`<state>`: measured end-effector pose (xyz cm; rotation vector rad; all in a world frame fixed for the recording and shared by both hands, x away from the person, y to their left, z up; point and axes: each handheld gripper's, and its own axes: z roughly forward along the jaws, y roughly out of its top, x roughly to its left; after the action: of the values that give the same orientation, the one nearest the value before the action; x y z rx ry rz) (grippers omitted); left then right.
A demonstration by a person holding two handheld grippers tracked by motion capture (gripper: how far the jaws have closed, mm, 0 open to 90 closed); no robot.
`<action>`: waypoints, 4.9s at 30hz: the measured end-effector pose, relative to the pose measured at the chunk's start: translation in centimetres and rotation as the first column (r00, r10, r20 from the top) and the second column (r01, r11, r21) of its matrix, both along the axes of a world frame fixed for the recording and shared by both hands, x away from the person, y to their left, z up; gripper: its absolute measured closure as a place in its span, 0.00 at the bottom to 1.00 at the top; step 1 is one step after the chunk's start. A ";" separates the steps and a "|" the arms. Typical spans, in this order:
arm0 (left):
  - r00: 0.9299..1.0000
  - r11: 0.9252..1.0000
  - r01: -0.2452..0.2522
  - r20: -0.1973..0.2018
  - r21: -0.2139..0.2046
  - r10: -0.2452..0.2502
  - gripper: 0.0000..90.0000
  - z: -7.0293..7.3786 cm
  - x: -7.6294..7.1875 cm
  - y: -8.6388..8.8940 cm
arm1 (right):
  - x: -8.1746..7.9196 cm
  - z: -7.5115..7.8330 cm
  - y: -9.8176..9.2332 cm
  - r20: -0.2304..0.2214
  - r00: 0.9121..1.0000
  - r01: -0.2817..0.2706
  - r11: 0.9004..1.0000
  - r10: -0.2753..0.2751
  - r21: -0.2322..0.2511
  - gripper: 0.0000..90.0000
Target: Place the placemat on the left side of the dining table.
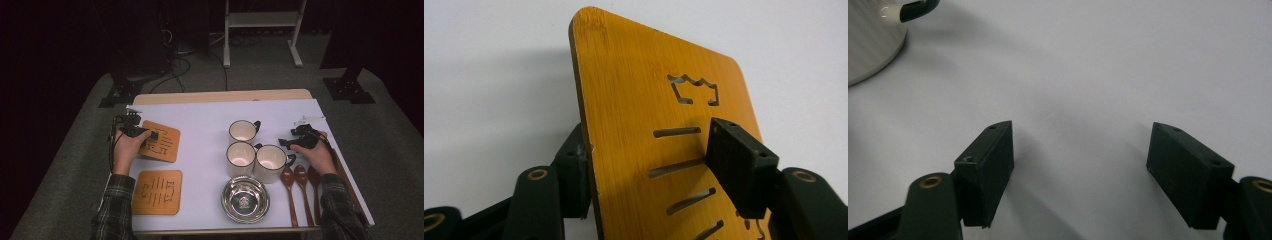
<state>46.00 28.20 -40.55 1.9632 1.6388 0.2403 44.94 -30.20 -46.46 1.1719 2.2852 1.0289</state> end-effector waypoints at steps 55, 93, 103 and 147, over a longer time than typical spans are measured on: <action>0.998 0.997 -0.029 -0.062 0.065 0.033 0.32 -1.9 0.6 0.9 | 0.0 0.0 0.0 0.001 1.000 -0.002 1.000 0.002 -0.001 0.28; 0.999 0.998 0.054 -0.004 -0.022 -0.054 0.70 -1.0 -0.5 0.9 | 0.0 0.0 0.0 0.002 1.000 -0.002 1.000 0.002 -0.004 0.28; 0.997 0.997 0.073 0.001 -0.033 -0.073 0.82 -0.7 -0.9 0.1 | 0.0 0.0 0.0 0.001 1.000 -0.001 1.000 0.001 -0.003 0.28; 0.983 0.983 0.181 0.014 -0.016 -0.181 0.62 0.3 -4.4 -3.1 | 0.0 0.0 0.0 -0.003 1.000 0.000 1.000 0.000 0.001 0.28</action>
<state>41.60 25.11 -40.24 2.0781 1.4387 0.1666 44.98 -30.20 -46.46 1.1745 2.2873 1.0288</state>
